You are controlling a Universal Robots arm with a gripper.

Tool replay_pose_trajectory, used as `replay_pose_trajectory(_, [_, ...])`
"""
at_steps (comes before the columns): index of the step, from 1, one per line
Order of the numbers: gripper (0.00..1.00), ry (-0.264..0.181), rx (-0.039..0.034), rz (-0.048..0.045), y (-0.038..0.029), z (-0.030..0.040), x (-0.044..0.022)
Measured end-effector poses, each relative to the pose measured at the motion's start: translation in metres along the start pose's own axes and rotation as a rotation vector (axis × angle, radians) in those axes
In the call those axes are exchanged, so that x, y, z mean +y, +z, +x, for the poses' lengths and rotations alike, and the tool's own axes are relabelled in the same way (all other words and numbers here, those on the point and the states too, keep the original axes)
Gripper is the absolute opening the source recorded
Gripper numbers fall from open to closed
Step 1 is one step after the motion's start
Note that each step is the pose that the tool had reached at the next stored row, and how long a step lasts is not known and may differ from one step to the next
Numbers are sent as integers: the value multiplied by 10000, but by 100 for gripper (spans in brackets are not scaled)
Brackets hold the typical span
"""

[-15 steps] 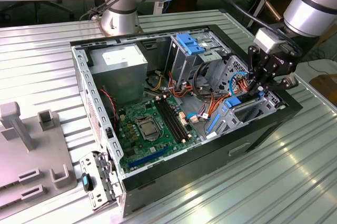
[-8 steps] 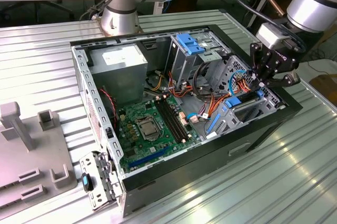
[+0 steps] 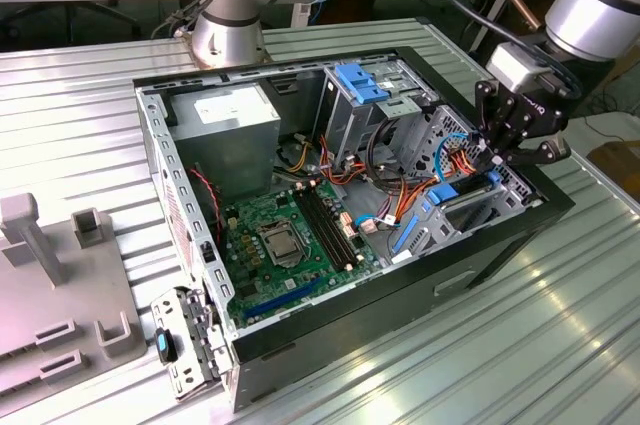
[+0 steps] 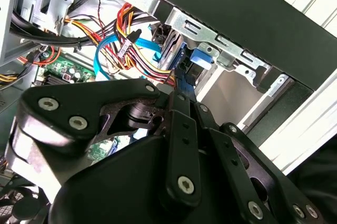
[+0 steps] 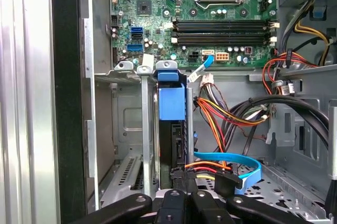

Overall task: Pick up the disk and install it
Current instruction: 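Insert the first disk wire, then insert the second disk wire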

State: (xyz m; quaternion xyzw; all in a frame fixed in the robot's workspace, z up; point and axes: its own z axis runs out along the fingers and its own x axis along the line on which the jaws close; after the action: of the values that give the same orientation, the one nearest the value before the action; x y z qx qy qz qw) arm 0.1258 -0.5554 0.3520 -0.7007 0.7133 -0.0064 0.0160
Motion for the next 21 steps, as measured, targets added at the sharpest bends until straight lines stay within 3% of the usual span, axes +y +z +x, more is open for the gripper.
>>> replay_pose_trajectory(10, [11, -1, 0, 0, -11, 0, -1])
replay_pose_trajectory(11, [11, -1, 7, 0, -33, -1, -1])
replay_pose_trajectory(14, [11, 0, 0, 0, -185, -3, -6])
replay_pose_trajectory(17, [11, 0, 1, 0, -253, -3, -8])
replay_pose_trajectory(21, [11, -8, -4, 0, -401, -7, -11])
